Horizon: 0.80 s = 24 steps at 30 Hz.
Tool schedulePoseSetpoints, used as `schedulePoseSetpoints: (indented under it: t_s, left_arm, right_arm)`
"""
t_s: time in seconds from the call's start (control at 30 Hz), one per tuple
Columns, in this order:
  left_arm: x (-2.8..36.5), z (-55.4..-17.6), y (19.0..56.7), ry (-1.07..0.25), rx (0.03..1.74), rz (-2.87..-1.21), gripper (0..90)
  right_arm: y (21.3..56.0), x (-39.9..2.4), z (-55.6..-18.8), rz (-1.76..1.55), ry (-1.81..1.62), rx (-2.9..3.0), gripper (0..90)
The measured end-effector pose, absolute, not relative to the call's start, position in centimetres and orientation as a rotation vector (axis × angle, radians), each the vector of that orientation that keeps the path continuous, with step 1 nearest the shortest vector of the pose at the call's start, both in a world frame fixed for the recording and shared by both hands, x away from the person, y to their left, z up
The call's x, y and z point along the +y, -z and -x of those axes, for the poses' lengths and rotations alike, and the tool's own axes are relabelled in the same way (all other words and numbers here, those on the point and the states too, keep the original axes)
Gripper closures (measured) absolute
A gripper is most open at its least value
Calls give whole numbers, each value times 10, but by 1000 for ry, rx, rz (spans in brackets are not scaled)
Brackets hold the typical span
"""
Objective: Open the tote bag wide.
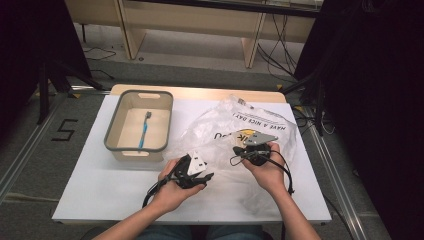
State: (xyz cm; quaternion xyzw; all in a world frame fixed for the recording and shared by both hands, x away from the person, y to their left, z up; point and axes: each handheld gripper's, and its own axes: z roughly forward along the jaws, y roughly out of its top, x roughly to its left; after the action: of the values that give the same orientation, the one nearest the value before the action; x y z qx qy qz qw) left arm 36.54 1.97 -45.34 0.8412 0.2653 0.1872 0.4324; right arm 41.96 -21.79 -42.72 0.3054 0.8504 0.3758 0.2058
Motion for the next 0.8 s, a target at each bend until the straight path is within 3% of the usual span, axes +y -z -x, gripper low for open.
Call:
schedulePoseSetpoints:
  t_s: [0.17, 0.27, 0.43, 0.8]
  left_arm:
    - [11, -386, 463, -470, 709, -2155, 715]
    - [7, -393, 471, -396, 741, -2185, 785]
    - [-2, -392, 483, -331, 734, -2244, 811]
    - [-7, -392, 488, -328, 725, -2273, 830]
  right_arm:
    - [428, -216, -418, -842, -1038, 2391, 900]
    - [427, -216, -416, -845, -1052, 2388, 900]
    - [426, -218, -417, -850, -1079, 2370, 900]
    - [409, -226, -416, -852, -1160, 2283, 900]
